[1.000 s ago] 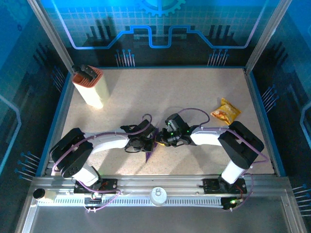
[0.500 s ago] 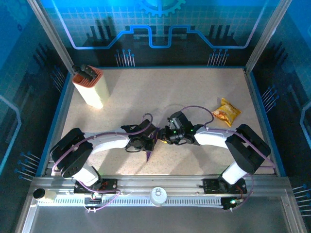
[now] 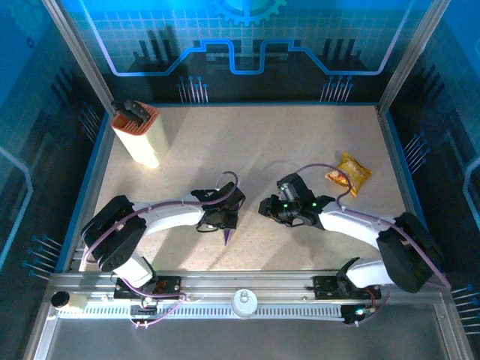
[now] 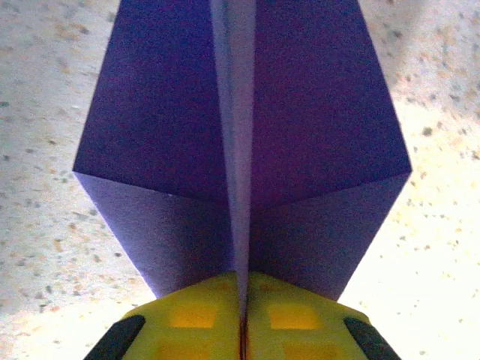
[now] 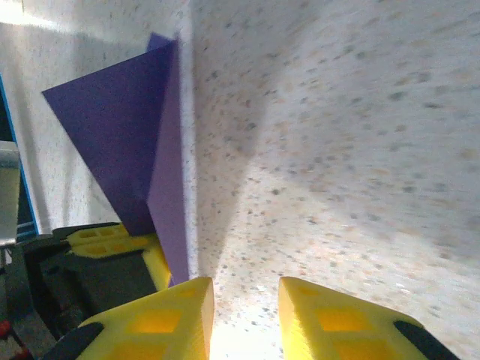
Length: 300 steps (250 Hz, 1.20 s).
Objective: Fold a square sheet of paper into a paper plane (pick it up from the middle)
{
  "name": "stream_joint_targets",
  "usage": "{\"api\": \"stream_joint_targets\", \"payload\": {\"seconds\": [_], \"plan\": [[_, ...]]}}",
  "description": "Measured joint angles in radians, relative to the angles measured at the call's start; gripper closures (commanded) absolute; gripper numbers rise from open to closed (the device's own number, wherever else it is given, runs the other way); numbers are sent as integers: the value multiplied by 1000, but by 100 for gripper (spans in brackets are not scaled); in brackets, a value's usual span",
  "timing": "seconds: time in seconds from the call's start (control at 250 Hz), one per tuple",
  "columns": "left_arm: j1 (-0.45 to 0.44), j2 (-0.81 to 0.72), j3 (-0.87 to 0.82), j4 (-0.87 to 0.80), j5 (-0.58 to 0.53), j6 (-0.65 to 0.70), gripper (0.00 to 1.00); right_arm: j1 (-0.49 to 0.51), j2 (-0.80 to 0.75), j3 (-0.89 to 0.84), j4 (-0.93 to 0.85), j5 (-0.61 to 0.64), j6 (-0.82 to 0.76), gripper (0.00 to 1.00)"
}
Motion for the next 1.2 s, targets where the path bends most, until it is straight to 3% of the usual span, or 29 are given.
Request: {"api": "stream_joint_targets", "payload": {"seconds": [0.248, 0.843, 1.019, 1.199], "plan": [[-1, 51, 63, -60, -62, -58, 87, -51, -90, -73, -63, 31, -11, 68], [-5, 132, 111, -105, -70, -76, 81, -51, -87, -97, -68, 31, -13, 68], [-8, 140, 118, -112, -74, -77, 77, -51, -81, -97, -67, 31, -13, 68], [-11, 141, 118, -103, -76, -97, 64, -51, -80, -97, -64, 31, -14, 68]]}}
